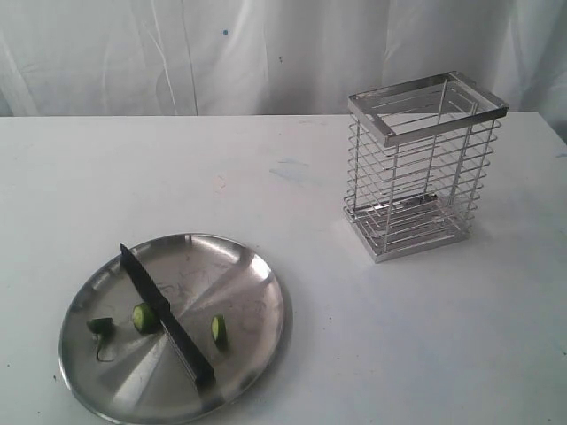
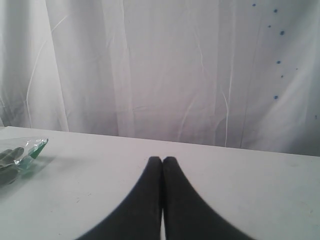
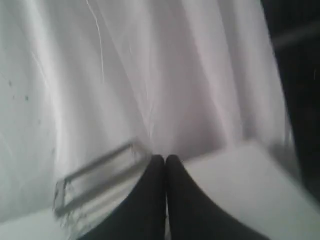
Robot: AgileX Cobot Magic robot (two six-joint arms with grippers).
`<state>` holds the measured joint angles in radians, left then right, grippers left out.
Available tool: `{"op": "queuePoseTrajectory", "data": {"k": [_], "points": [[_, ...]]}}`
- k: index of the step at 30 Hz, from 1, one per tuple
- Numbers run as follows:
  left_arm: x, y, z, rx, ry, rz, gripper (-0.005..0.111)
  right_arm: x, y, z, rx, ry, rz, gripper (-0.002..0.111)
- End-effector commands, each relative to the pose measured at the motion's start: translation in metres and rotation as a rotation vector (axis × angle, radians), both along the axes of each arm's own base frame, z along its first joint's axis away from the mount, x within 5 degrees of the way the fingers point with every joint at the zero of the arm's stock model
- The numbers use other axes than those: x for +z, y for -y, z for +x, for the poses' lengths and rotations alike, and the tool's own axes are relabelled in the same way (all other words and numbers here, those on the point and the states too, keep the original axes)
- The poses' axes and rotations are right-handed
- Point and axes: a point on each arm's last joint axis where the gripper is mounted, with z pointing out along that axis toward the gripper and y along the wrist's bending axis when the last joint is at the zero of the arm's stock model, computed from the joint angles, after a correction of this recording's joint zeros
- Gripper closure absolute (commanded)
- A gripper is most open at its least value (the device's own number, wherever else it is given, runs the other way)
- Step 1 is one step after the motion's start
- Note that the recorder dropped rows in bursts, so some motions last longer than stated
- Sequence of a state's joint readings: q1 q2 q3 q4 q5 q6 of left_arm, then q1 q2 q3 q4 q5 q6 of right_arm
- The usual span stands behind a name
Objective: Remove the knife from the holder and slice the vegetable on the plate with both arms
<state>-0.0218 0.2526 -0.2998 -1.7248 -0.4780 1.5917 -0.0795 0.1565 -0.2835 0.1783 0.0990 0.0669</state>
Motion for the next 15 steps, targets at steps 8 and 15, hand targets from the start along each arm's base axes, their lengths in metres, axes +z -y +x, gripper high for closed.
{"op": "queuePoseTrajectory", "data": {"k": [8,15], "points": [[0.000,0.000,-0.001,-0.002,0.006,-0.015,0.107,-0.065,0.004,-0.004,-0.089,0.091,-0.186,0.108],[0.000,0.000,-0.001,-0.004,0.007,-0.015,0.107,-0.115,0.001,-0.006,-0.025,-0.450,-0.034,0.108]]}}
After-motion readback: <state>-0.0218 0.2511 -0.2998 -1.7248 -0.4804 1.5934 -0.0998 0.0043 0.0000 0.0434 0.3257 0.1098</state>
